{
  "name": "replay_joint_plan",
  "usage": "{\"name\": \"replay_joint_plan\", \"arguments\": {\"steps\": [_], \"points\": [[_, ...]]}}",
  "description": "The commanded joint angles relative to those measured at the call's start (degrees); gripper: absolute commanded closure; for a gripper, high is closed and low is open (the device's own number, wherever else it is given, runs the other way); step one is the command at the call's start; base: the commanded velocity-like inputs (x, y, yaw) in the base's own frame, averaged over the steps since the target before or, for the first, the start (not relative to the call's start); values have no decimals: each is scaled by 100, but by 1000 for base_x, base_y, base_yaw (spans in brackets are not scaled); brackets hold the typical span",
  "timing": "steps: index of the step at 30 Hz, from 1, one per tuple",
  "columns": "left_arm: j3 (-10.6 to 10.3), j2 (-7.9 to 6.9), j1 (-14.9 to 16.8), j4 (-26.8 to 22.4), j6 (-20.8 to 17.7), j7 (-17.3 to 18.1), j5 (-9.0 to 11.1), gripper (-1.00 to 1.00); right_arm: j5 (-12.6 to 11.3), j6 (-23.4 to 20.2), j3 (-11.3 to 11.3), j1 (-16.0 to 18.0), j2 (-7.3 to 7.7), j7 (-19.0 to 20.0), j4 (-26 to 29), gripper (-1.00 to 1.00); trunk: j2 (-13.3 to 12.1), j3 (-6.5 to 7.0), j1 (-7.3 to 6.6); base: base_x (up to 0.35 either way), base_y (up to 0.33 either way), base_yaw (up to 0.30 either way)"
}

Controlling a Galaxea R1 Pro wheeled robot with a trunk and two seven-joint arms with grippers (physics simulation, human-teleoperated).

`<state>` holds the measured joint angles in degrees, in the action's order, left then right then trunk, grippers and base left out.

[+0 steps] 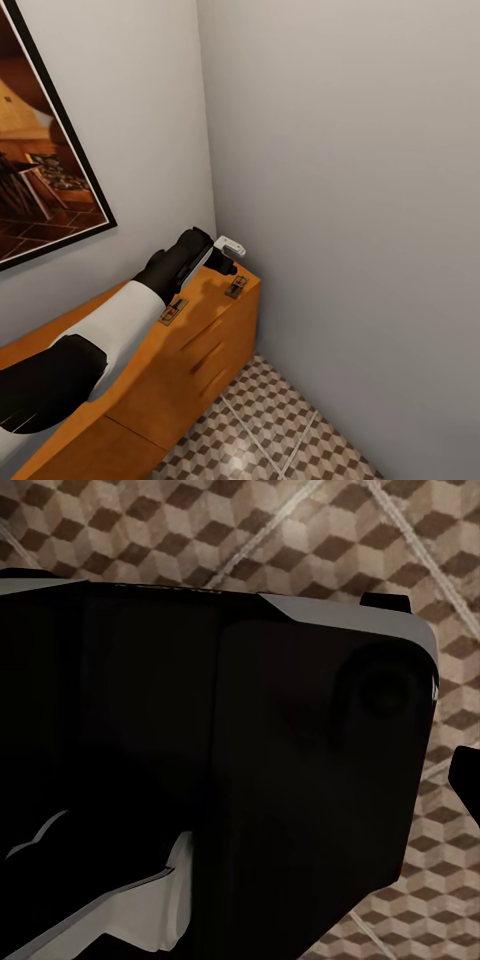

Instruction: Take the four mousetraps from the cabinet in the bathroom and place them on the bathroom floor. Make sure all four end up on the same floor surface, and ensure that at least two of them are either under or directly next to the same bathroom sink.

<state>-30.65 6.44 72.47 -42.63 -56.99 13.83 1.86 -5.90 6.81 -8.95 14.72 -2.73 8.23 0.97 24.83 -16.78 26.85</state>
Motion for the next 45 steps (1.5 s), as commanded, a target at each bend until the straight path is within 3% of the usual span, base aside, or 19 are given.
{"name": "replay_joint_plan", "arguments": {"steps": [1, 45], "points": [[-11, -2, 6, -4, -23, -3, 16, -100, -60, 24, -45, 5, 0, 16, -9, -100, 10, -10, 3, 0, 0, 0], [-3, -2, 4, -17, -23, -3, 16, -100, -60, 26, -49, 4, -17, 12, -9, -100, 10, -10, 3, 5, 29, 0]]}}
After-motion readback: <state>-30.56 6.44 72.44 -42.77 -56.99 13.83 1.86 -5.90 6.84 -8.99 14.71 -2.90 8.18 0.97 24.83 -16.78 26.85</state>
